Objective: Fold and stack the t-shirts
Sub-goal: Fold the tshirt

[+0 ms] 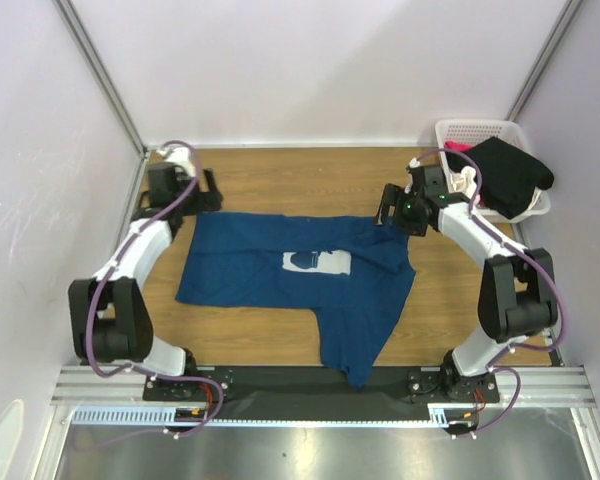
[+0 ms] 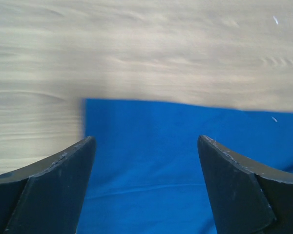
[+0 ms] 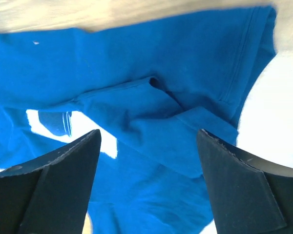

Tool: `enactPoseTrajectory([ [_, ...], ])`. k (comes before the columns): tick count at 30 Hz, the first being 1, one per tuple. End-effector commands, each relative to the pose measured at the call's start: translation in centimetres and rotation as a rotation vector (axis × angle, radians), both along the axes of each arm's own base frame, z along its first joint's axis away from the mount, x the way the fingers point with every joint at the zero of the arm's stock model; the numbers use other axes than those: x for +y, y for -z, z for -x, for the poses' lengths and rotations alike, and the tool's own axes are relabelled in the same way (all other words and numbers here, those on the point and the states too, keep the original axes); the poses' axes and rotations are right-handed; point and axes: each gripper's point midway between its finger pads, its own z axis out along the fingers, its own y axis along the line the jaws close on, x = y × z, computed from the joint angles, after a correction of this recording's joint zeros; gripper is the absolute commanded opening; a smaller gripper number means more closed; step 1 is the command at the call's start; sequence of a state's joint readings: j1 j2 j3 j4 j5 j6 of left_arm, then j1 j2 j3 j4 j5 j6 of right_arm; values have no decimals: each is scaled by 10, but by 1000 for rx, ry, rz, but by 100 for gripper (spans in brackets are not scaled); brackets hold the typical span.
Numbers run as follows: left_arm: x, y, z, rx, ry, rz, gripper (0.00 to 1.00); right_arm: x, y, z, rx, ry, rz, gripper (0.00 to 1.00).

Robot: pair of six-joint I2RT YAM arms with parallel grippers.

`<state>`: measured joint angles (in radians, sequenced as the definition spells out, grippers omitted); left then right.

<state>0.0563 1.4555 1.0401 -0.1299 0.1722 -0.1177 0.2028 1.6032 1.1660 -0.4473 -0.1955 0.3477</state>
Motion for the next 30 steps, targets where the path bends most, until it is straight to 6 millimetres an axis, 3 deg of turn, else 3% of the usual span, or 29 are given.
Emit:
enactPoseTrajectory([
  [1,-60,11,0,66,37,44,91,6,-10,-16,-3,85,-8,83],
  [7,-122,24,5,98,114,84,88,13,11,-5,35,51,18,73],
  [13,-158,30,3,114,196,99,87,4,43,0,124,72,101,63],
  [19,-180,35,3,128,241,101,87,3,63,2,159,45,165,62],
  [22,-187,47,6,158,257,87,87,11,67,4,163,12,149,56],
  [30,-194,66,14,216,281,60,87,26,51,23,153,-67,117,43],
])
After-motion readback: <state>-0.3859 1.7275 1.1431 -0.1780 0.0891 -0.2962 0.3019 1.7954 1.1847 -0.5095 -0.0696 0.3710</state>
